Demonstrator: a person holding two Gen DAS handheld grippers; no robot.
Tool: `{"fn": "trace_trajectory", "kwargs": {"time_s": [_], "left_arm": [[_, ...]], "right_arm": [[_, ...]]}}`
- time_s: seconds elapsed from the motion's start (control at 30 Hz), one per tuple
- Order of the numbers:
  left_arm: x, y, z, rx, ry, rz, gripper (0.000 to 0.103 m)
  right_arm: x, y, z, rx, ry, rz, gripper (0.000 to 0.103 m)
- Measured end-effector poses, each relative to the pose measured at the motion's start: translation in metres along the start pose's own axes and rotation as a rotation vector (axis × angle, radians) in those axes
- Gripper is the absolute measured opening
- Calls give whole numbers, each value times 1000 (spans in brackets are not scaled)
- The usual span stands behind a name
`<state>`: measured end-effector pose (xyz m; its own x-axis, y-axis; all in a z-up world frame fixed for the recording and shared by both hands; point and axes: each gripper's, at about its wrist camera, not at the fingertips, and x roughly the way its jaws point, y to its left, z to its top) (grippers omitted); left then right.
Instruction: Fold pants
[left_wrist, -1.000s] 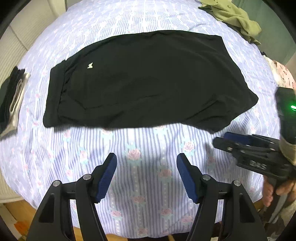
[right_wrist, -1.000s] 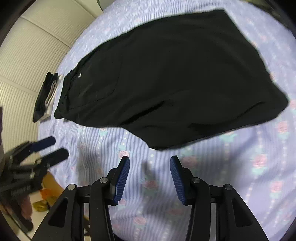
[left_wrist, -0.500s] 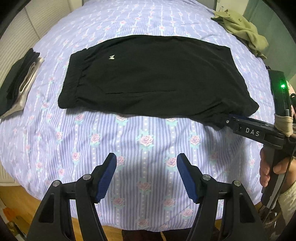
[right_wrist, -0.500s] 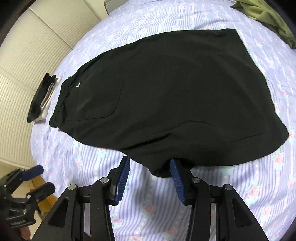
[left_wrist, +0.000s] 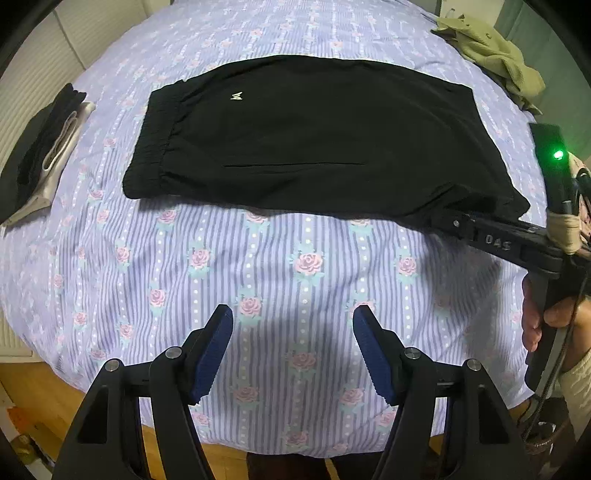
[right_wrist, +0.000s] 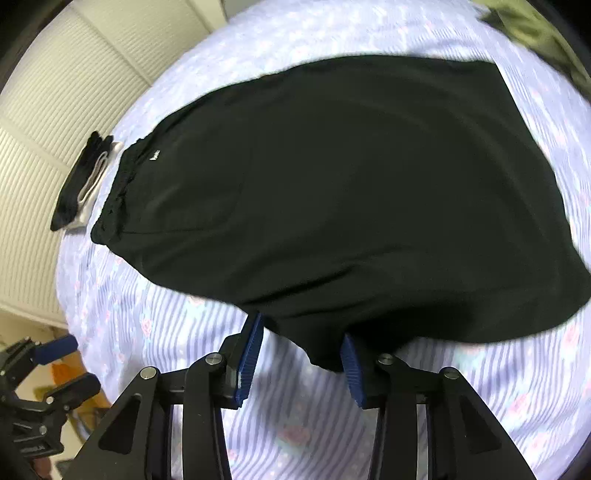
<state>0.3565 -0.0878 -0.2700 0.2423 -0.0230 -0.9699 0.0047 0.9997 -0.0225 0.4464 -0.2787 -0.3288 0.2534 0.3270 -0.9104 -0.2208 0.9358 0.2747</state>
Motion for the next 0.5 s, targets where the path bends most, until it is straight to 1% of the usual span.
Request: {"fn": "trace_trajectory", "kwargs": {"time_s": [0.03,0.07,0.13,0.23,0.37,0.47,0.5], "left_arm": [[0,2,0,-6,1,3,66],[0,4,1,-11,4,4,66],[-2,9,0,-20,1,2,66],[-2,17,-2,-40,7,12,66],[3,30,-6,-73,37,32,66],[4,41,-7,-92,42,38,66],[4,44,-7,-94,41,45,66]], "right_arm": [[6,-1,0,3,28,-15,7],[9,-2,-2,15,52,-11,7],[1,-3,-11,19,52,-23,4],[-10,-4,-29,16,62,-55,3],[-2,-14,-44,52,129,-86,1],[-7,-18,-52,59,132,-112,0],[-15,-19,-53,61,116,-114,1]]}}
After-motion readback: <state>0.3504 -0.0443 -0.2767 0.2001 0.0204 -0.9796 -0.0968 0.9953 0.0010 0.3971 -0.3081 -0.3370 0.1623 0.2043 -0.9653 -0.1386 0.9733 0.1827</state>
